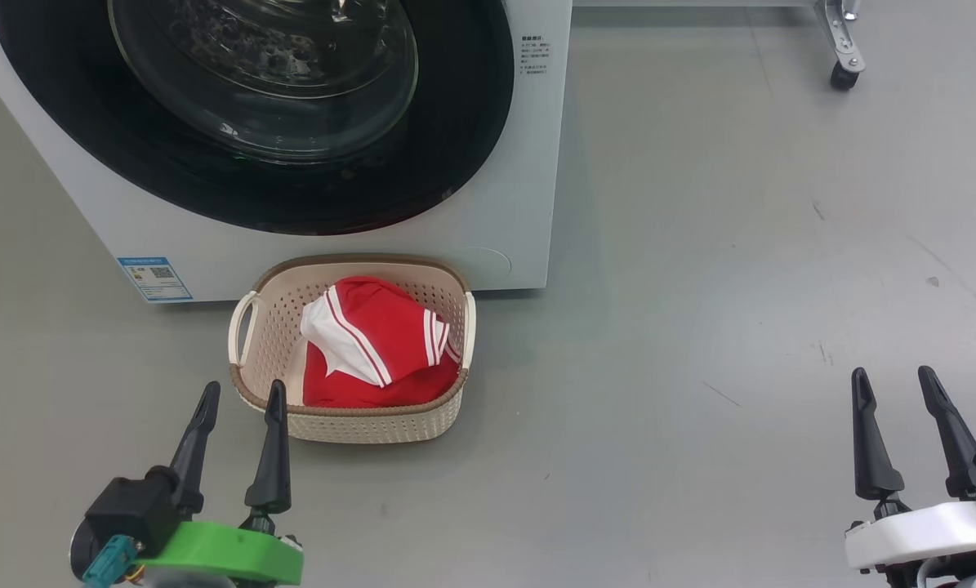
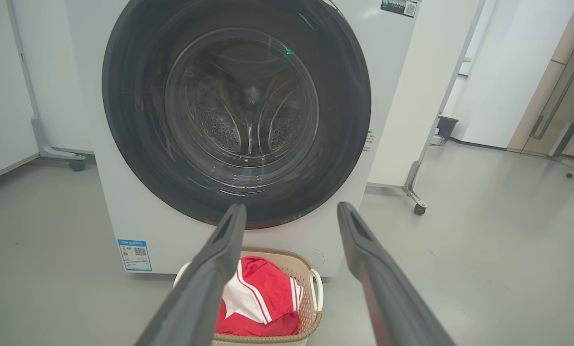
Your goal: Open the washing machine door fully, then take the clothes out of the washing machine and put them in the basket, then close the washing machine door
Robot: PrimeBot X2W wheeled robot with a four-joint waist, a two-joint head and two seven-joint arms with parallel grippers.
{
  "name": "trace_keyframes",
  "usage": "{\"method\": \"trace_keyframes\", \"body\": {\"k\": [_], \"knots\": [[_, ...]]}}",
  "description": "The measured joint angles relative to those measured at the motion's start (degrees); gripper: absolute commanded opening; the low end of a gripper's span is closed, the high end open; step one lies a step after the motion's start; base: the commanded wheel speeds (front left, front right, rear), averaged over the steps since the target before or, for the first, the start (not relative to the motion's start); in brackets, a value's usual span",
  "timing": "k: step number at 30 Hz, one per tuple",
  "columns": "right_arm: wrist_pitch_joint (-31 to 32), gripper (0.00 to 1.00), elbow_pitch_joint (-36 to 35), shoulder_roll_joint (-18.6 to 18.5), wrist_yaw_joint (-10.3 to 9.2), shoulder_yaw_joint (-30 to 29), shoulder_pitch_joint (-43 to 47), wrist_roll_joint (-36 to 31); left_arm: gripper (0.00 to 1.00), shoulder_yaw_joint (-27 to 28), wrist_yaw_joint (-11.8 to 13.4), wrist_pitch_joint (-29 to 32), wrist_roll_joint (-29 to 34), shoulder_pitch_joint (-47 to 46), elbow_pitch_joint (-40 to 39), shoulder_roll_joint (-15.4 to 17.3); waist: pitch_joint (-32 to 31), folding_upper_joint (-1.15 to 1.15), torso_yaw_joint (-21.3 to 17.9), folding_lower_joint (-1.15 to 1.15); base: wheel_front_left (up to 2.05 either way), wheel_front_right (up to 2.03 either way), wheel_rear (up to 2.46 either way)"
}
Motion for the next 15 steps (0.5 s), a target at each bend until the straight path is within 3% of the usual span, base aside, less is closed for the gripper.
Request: {"method": "trace_keyframes", "body": {"k": [13,14,15], "knots": [[0.00,1.00,-0.01,0.59,0.93,-1.24,0.29,-0.78,1.00,-0.44,0.00,0.00,-0.05,0.01,-0.47,0.01,0.01,0.00,0.13,0.00,0.00,0.00,0.00],[0.00,0.00,-0.01,0.66,0.98,-1.27,0.31,-0.80,0.00,-0.55,0.00,0.00,-0.16,0.02,-0.67,0.03,0.04,0.00,0.16,0.00,0.00,0.00,0.00],[0.02,0.00,0.49,0.88,0.96,-1.18,0.31,-0.77,0.00,-0.59,0.00,0.01,-0.11,0.03,-0.14,-0.07,0.04,0.00,0.16,0.00,0.00,0.00,0.00]]}}
